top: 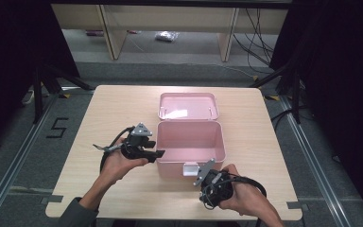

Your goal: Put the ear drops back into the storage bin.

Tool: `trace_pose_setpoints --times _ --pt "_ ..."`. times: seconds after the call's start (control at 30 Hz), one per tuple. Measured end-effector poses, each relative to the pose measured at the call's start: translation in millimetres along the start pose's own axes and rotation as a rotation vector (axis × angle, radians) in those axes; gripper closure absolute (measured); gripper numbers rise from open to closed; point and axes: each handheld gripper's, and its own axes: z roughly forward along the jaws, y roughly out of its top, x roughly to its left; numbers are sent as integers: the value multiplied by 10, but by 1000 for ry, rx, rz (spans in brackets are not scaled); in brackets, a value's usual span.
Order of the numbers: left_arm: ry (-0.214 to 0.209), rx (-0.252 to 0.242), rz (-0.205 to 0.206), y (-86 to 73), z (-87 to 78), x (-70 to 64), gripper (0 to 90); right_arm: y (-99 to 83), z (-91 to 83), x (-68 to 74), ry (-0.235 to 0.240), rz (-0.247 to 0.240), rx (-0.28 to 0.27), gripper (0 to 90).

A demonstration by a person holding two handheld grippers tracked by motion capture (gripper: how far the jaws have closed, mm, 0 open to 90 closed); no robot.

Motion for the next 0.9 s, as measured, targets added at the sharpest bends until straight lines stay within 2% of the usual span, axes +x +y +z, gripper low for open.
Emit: trace_pose_setpoints --times 0.07,0.1,0.13,0.17,0.2,0.23,0.27,0.3,0.37,0.47,0.53,0.6,0.7,0.77,0.87,0.9 --pt "2 0 -7 -1 0 -5 486 1 -26 -5 -8 5 12 603" --pt "1 1 -1 0 0 -1 486 1 -28 -17 -10 -13 -1 603" --pt "2 0 -6 -2 0 -5 486 2 -54 -2 -8 15 10 603" --pt "2 1 -4 -2 -1 -5 486 5 -68 -18 -7 -10 4 603" --pt "2 0 -5 -2 0 -6 486 5 -89 2 -21 25 24 603" --pt "1 0 -5 -1 0 -5 486 9 -93 -22 -8 -21 0 603" --pt "1 1 -6 -1 0 -4 486 9 -103 -11 -23 -6 2 603" --pt "0 1 -7 -1 0 -4 486 13 -119 -14 -12 -8 9 603" --pt "1 1 -6 -1 0 -4 486 15 -138 -20 -40 -12 17 603" --pt "1 1 -6 -1 -1 -5 486 15 -177 -1 -31 10 12 603" --pt "1 1 -6 0 0 -4 486 24 -203 4 -13 -1 16 603" --pt "1 2 -5 0 -1 -4 486 33 -208 -7 -5 -37 9 603" --pt "0 2 -6 0 -1 -3 486 46 -255 -2 -7 -21 21 603" --pt "0 2 -5 0 -1 -3 485 58 -291 -20 -4 -34 8 603" --pt "0 2 -5 0 -1 -3 485 72 -355 -7 -14 4 16 603" --pt "0 2 -4 0 -1 -3 485 80 -371 -21 -7 -19 11 604"
